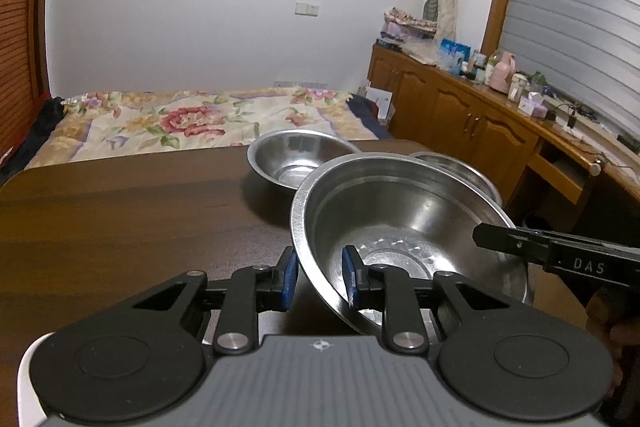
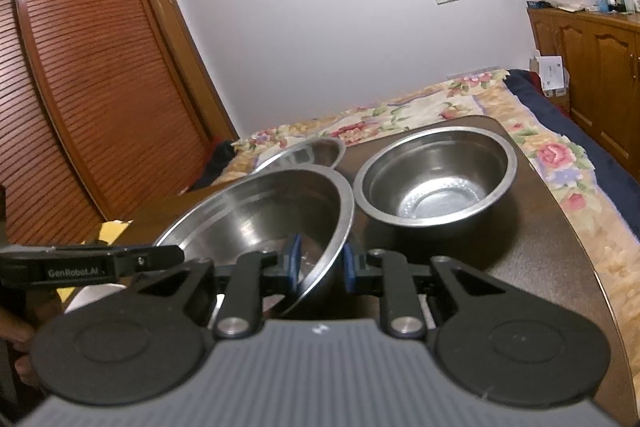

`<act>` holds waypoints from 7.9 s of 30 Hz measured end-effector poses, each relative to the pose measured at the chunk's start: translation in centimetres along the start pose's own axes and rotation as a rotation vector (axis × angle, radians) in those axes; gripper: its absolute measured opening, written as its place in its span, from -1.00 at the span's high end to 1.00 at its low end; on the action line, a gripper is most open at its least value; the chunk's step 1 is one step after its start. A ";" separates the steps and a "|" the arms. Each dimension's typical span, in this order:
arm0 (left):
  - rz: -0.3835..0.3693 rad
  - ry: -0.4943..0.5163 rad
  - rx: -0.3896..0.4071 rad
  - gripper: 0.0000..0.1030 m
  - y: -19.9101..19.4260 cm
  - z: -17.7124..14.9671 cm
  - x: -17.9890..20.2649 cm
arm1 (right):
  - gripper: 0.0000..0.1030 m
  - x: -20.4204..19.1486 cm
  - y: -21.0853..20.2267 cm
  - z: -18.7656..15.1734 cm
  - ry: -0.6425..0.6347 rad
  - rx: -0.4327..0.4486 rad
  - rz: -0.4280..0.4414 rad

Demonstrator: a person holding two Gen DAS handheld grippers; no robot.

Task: Organize plates and bowls

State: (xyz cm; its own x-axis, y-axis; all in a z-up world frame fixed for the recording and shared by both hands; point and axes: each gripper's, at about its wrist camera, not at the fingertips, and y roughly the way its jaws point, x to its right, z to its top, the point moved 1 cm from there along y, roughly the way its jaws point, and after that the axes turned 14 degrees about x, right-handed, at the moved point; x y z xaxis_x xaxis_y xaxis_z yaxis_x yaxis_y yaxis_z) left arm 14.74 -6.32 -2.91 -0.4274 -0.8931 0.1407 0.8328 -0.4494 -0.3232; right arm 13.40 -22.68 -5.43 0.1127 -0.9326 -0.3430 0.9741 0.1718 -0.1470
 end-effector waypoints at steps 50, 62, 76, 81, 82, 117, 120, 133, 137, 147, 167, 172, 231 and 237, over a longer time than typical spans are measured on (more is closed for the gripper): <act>-0.046 0.024 -0.038 0.49 -3.3 -3.8 0.1 | 0.54 -1.0 -5.0 -3.3 0.013 -0.040 -0.006; -0.017 0.016 -0.004 0.45 -3.9 -2.7 -1.2 | 0.52 -1.0 -5.3 -2.4 -0.010 -0.036 -0.027; -0.016 0.075 0.039 0.44 -3.5 0.2 -0.8 | 0.52 -0.9 -5.3 0.1 -0.083 0.009 -0.041; -0.028 0.104 0.054 0.44 -2.7 1.6 -0.2 | 0.52 -0.6 -5.1 0.9 -0.102 0.020 -0.049; -0.030 0.116 0.058 0.44 -2.6 1.9 0.0 | 0.52 -0.5 -5.0 1.1 -0.108 0.023 -0.052; -0.145 0.181 -0.083 0.07 9.2 5.4 5.2 | 0.21 8.0 1.4 4.0 -0.127 -0.002 -0.147; -0.152 0.188 -0.109 0.07 10.7 5.3 5.7 | 0.21 8.4 2.2 3.7 -0.122 -0.021 -0.145; -0.173 0.198 -0.192 0.08 15.6 4.4 6.7 | 0.21 10.1 3.9 3.4 -0.070 -0.062 -0.131; -0.180 0.202 -0.217 0.11 16.6 4.0 7.0 | 0.21 10.2 4.2 3.3 -0.055 -0.072 -0.121; -0.201 0.165 -0.266 0.26 18.1 3.7 7.2 | 0.21 10.0 4.4 3.1 -0.035 -0.089 -0.098; -0.202 0.140 -0.239 0.61 16.3 5.4 6.8 | 0.54 9.3 3.9 3.6 -0.014 -0.076 -0.108; -0.208 0.139 -0.195 0.61 14.4 6.8 6.5 | 0.54 8.0 3.3 4.9 -0.023 -0.050 -0.096; -0.155 0.109 -0.053 0.60 -1.5 1.5 1.2 | 0.54 -2.3 -1.4 0.2 -0.067 -0.088 -0.003; -0.154 0.112 -0.065 0.59 -2.2 0.3 1.3 | 0.54 -2.8 -1.8 -0.4 -0.068 -0.108 0.001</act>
State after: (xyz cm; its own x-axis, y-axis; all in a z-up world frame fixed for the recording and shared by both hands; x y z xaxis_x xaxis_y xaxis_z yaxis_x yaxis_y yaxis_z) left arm 12.49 -6.48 -1.79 -0.5871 -0.8046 0.0893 0.7318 -0.5746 -0.3663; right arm 11.29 -20.27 -4.60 0.1305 -0.9511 -0.2799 0.9476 0.2027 -0.2470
